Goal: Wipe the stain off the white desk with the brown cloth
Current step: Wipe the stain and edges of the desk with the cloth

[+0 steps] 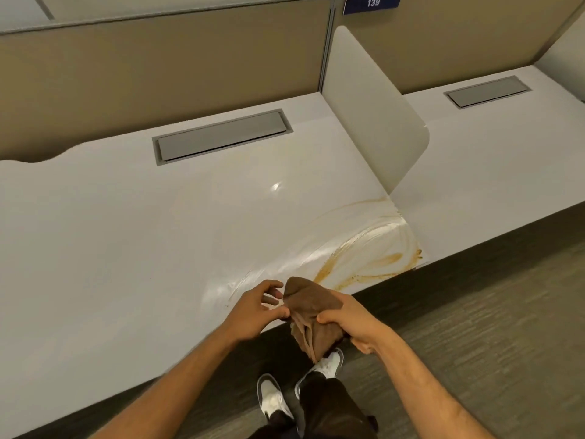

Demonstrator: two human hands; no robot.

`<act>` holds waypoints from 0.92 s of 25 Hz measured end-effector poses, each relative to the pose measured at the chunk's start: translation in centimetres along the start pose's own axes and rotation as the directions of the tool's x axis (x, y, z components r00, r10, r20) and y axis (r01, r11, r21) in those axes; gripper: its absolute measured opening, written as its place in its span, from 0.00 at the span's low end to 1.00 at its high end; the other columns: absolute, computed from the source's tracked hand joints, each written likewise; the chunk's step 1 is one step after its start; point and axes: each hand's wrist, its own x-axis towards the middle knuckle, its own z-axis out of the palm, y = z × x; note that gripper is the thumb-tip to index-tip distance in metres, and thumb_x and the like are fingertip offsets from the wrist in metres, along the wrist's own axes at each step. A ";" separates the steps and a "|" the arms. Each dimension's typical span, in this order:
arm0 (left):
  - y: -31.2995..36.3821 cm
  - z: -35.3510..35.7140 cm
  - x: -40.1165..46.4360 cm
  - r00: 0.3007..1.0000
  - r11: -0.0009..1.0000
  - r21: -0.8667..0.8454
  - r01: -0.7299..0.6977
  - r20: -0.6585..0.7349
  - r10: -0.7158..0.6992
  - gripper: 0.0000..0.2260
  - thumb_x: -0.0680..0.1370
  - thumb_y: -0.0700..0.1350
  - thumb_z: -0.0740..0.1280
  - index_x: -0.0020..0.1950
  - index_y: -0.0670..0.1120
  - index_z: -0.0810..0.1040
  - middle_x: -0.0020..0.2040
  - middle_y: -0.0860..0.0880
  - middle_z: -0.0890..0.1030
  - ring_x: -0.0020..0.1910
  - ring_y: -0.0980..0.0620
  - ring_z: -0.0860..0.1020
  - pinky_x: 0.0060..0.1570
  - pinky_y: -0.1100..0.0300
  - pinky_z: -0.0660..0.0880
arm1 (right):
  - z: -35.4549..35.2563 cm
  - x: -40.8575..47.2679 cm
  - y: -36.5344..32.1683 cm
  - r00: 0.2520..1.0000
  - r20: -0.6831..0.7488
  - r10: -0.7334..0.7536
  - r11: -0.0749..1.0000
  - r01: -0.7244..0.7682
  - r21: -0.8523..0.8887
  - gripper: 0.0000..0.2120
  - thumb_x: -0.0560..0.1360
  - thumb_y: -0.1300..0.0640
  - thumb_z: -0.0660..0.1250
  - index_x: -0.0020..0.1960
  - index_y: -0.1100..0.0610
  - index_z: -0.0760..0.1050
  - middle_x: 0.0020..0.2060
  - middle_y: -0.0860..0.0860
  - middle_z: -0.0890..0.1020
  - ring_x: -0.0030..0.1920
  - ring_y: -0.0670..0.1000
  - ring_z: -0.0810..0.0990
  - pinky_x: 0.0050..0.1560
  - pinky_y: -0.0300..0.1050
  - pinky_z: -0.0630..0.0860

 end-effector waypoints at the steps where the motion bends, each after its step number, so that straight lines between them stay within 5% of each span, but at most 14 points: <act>1: -1.6 -0.2 -0.3 0.997 0.998 0.060 0.024 -0.075 -0.019 0.24 0.76 0.55 0.75 0.71 0.56 0.75 0.67 0.54 0.80 0.61 0.55 0.81 0.65 0.54 0.79 | -0.4 0.3 0.4 0.999 -0.048 -0.020 0.999 0.019 -0.035 0.28 0.64 0.53 0.77 0.64 0.48 0.79 0.53 0.49 0.87 0.54 0.51 0.86 0.57 0.51 0.83; 3: -5.2 -1.0 -0.6 0.977 0.978 0.190 0.083 -0.207 -0.043 0.26 0.81 0.56 0.69 0.77 0.53 0.70 0.76 0.52 0.73 0.72 0.50 0.74 0.73 0.50 0.71 | -1.3 1.8 0.8 0.983 -0.167 -0.081 0.989 0.059 -0.135 0.30 0.69 0.55 0.73 0.70 0.45 0.74 0.55 0.46 0.85 0.56 0.49 0.84 0.53 0.47 0.82; 6: -9.6 -2.3 -0.4 0.973 0.921 0.370 0.117 -0.228 -0.032 0.34 0.82 0.63 0.59 0.84 0.49 0.57 0.85 0.49 0.58 0.83 0.47 0.58 0.81 0.49 0.57 | -2.0 4.5 0.7 0.898 -0.357 -0.256 0.930 0.128 -0.344 0.35 0.76 0.57 0.68 0.77 0.36 0.60 0.59 0.41 0.80 0.58 0.45 0.79 0.50 0.37 0.77; 8: -12.0 -3.2 0.1 0.976 0.876 0.471 0.103 -0.220 0.004 0.40 0.80 0.71 0.45 0.85 0.47 0.50 0.86 0.49 0.50 0.85 0.48 0.49 0.82 0.51 0.46 | -1.3 6.8 1.7 0.835 -0.402 -0.376 0.825 0.104 -0.556 0.37 0.79 0.56 0.67 0.81 0.41 0.52 0.69 0.49 0.73 0.64 0.51 0.75 0.61 0.45 0.76; 10: -13.9 -4.0 0.3 0.974 0.847 0.525 0.084 -0.221 0.041 0.45 0.77 0.73 0.35 0.85 0.45 0.48 0.86 0.48 0.48 0.85 0.48 0.46 0.83 0.50 0.44 | 0.7 8.5 3.9 0.851 -0.336 -0.403 0.583 -0.044 -0.811 0.36 0.82 0.50 0.65 0.83 0.49 0.49 0.80 0.59 0.60 0.76 0.62 0.65 0.74 0.60 0.66; 12: -15.6 -4.7 0.6 0.980 0.819 0.571 0.058 -0.189 0.062 0.44 0.78 0.72 0.33 0.85 0.44 0.47 0.86 0.47 0.47 0.85 0.47 0.46 0.83 0.48 0.44 | 3.5 9.5 6.5 0.862 -0.289 -0.416 0.357 -0.138 -0.924 0.37 0.82 0.43 0.61 0.84 0.52 0.49 0.82 0.64 0.52 0.81 0.66 0.52 0.77 0.67 0.56; 13: -16.3 -4.8 0.6 0.981 0.802 0.595 0.046 -0.179 0.076 0.42 0.79 0.71 0.34 0.85 0.44 0.47 0.86 0.48 0.47 0.85 0.47 0.45 0.83 0.48 0.44 | 5.0 9.8 7.4 0.854 -0.272 -0.444 0.327 -0.128 -0.936 0.37 0.81 0.41 0.60 0.83 0.53 0.50 0.82 0.65 0.53 0.82 0.66 0.52 0.77 0.68 0.56; 20: -18.1 -4.5 1.0 0.975 0.802 0.597 0.010 -0.184 0.125 0.38 0.82 0.68 0.39 0.85 0.46 0.46 0.86 0.49 0.46 0.85 0.50 0.43 0.83 0.53 0.42 | 13.0 12.3 8.2 0.806 -0.274 -0.525 0.413 -0.040 -0.910 0.38 0.79 0.43 0.65 0.82 0.51 0.53 0.81 0.63 0.57 0.81 0.65 0.57 0.76 0.69 0.59; 23: -18.0 -4.3 1.0 0.971 0.828 0.561 -0.008 -0.195 0.141 0.39 0.82 0.68 0.38 0.85 0.44 0.46 0.86 0.47 0.48 0.85 0.50 0.45 0.83 0.52 0.43 | 14.0 15.1 5.6 0.819 -0.146 -0.555 0.399 0.109 -0.911 0.34 0.80 0.43 0.62 0.82 0.49 0.56 0.82 0.61 0.57 0.81 0.64 0.56 0.76 0.68 0.58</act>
